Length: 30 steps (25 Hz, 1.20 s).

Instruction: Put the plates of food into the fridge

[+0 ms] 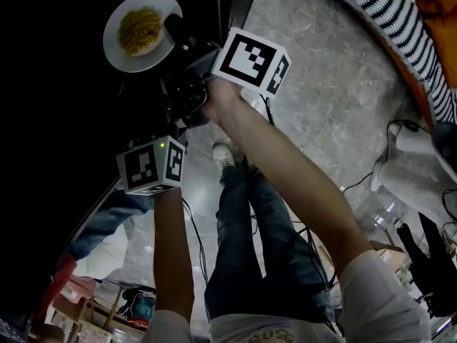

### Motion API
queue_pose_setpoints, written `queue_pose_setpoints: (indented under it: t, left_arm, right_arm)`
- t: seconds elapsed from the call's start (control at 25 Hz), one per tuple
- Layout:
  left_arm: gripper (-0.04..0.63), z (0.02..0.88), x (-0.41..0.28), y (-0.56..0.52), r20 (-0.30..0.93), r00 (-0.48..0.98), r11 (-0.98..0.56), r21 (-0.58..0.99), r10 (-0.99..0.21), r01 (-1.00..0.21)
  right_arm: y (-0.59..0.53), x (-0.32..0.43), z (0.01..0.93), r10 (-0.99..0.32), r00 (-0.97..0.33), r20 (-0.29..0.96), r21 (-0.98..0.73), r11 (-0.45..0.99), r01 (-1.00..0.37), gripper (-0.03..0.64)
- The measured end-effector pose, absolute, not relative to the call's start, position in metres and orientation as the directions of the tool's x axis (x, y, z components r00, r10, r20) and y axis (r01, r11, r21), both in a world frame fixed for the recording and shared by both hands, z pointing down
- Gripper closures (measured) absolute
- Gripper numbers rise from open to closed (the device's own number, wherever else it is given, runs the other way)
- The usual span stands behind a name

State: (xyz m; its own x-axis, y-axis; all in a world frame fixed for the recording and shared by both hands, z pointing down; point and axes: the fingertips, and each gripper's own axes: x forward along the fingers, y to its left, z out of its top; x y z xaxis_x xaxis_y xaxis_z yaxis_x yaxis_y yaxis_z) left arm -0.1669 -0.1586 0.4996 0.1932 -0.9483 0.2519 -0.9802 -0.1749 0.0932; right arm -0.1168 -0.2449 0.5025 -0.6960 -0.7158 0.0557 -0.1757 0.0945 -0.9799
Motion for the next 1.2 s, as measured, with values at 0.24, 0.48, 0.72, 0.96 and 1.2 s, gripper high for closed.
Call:
queue_pose_setpoints:
  t: [0.24, 0.48, 0.72, 0.96, 1.2]
  left_arm:
    - [0.589, 0.497, -0.151, -0.156, 0.238, 0.242, -0.229, 0.080, -0.941, -0.970]
    - [0.589, 0.495, -0.157, -0.162, 0.231, 0.227, -0.211, 0.093, -0.946, -0.973]
    - [0.589, 0.491, -0.163, -0.166, 0.219, 0.212, -0.188, 0.125, -0.953, -0.974]
    - [0.589, 0.492, -0.168, -0.171, 0.214, 0.192, -0.164, 0.142, -0.958, -0.976]
    - [0.589, 0.491, -0.175, -0.179, 0.216, 0.165, -0.131, 0.163, -0.962, -0.978]
  right_arm:
    - [-0.245, -0.115, 0.507, -0.718, -0.693, 0.054, -0.984, 0.079, -0.159, 0.592]
    - [-0.247, -0.119, 0.505, -0.719, -0.693, 0.051, -0.983, 0.086, -0.161, 0.592]
    - [-0.246, -0.118, 0.499, -0.713, -0.700, 0.035, -0.980, 0.112, -0.163, 0.591]
    - [-0.244, -0.120, 0.500, -0.695, -0.718, 0.030, -0.982, 0.115, -0.152, 0.592]
    - [-0.242, -0.122, 0.500, -0.684, -0.729, 0.030, -0.980, 0.122, -0.155, 0.592]
